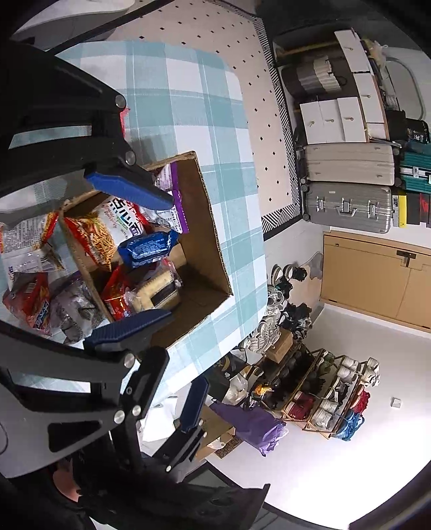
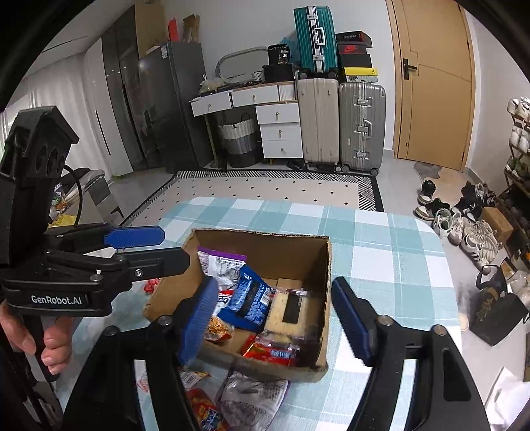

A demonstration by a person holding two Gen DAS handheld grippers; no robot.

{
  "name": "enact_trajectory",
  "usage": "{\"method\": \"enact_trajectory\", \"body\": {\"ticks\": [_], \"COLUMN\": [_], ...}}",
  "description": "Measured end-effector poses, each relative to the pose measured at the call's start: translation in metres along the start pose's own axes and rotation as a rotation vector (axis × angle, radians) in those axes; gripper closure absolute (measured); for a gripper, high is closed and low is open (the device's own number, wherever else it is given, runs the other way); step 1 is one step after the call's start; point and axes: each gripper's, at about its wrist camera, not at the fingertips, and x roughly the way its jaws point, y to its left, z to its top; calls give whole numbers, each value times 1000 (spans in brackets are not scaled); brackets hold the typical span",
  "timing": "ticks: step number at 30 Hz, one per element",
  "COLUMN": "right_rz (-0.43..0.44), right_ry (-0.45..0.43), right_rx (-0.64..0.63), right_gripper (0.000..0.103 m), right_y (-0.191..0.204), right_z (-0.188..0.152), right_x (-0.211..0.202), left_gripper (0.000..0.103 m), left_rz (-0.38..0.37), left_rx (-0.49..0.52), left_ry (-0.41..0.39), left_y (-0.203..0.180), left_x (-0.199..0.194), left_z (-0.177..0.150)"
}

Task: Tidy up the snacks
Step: 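Open both tools to drop the packs into the box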

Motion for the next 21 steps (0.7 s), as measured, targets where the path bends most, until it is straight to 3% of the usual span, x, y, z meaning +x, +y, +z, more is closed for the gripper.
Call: {"method": "enact_trajectory", "body": {"ticks": [3,7,21], "right_rz": [-3,-9,-27], "right_ry": [-18,-38,-93], "right_rx": [-3,-10,-19], "right_gripper": [26,16,12], "right_y": [4,10,34], "right_z": [-2,-5,-30], "right_x": [-12,-30,-95], "left_gripper": [38,24,20], "left_rz": [15,55,109], "left_rx": [-3,-25,-19], "left_ry": [-13,-45,-78], "left_y": [-3,-5,-22], "left_x": [-11,-28,-81], "left_z": [-5,-13,-49]}}
